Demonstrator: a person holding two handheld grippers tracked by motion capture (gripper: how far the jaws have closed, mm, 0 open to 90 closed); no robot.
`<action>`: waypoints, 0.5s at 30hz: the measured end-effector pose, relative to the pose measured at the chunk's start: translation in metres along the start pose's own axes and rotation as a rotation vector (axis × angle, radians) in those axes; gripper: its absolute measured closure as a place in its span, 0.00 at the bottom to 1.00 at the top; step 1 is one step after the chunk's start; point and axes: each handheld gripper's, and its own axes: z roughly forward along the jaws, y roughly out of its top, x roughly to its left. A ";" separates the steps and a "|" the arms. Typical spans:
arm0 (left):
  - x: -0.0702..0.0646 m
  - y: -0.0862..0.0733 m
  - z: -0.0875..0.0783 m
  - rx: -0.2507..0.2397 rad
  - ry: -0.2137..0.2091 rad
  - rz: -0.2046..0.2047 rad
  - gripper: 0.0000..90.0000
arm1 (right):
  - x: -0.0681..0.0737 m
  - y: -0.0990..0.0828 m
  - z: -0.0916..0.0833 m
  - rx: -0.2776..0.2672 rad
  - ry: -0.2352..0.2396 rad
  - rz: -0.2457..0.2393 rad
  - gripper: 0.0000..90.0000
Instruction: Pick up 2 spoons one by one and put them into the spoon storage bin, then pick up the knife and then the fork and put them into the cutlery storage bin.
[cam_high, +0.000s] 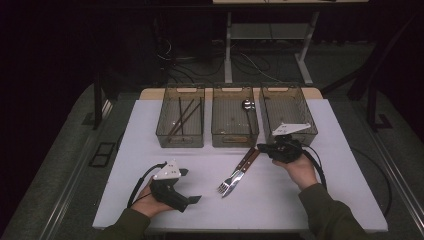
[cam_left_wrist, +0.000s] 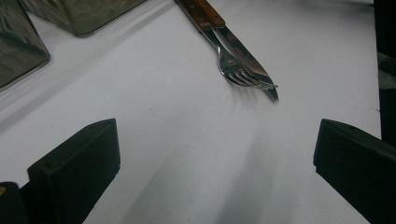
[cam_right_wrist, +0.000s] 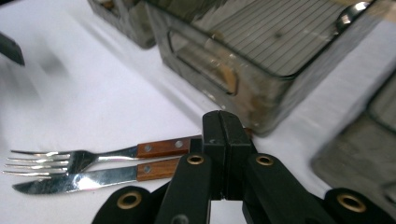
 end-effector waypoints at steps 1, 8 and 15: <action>0.000 0.000 0.000 -0.001 0.000 0.000 0.00 | 0.002 0.000 0.003 0.007 0.002 -0.004 1.00; -0.001 0.000 0.000 -0.002 0.000 0.000 0.00 | 0.008 0.000 0.028 0.046 0.028 -0.023 1.00; -0.001 0.000 0.000 -0.002 -0.004 0.000 0.00 | 0.011 0.004 0.052 0.090 0.034 -0.045 0.99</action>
